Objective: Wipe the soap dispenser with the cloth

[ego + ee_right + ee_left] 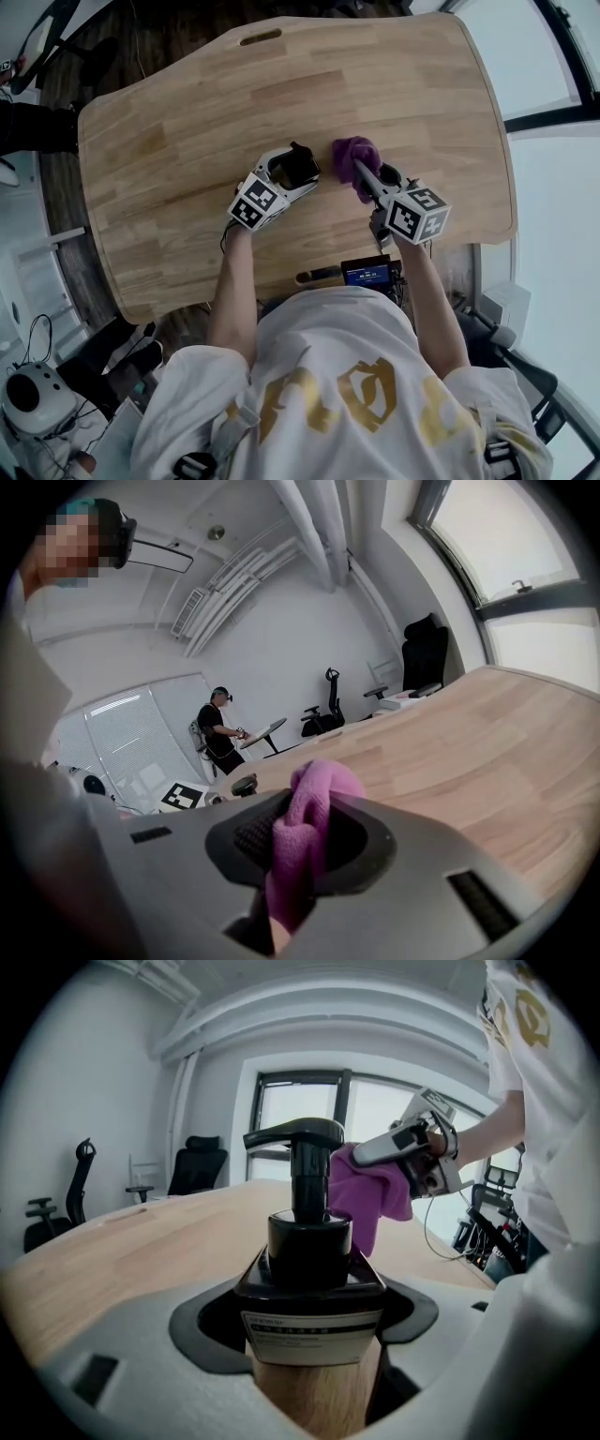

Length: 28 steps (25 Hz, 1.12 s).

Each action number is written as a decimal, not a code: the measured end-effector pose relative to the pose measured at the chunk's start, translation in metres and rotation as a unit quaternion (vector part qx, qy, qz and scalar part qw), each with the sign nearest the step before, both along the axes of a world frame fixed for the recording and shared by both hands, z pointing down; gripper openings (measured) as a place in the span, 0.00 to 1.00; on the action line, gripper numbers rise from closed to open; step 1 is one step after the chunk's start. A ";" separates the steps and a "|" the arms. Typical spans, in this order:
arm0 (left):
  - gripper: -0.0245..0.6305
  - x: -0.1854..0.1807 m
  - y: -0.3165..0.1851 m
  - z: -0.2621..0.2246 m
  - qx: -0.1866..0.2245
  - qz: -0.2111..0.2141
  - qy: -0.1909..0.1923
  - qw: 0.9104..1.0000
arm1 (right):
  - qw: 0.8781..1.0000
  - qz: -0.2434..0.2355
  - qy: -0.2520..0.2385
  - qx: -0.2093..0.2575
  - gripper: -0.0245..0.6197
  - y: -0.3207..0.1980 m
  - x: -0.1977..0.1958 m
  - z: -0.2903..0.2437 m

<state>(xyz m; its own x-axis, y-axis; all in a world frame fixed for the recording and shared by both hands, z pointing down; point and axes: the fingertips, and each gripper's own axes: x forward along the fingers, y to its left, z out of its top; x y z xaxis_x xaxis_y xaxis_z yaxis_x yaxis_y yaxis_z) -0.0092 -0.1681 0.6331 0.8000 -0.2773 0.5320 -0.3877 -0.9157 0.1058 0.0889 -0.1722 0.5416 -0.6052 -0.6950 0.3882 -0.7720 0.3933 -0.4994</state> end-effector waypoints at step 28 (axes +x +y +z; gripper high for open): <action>0.07 -0.090 0.036 -0.132 0.078 -0.301 0.063 0.948 | 0.988 0.037 0.094 0.119 0.14 0.043 -0.008 -0.079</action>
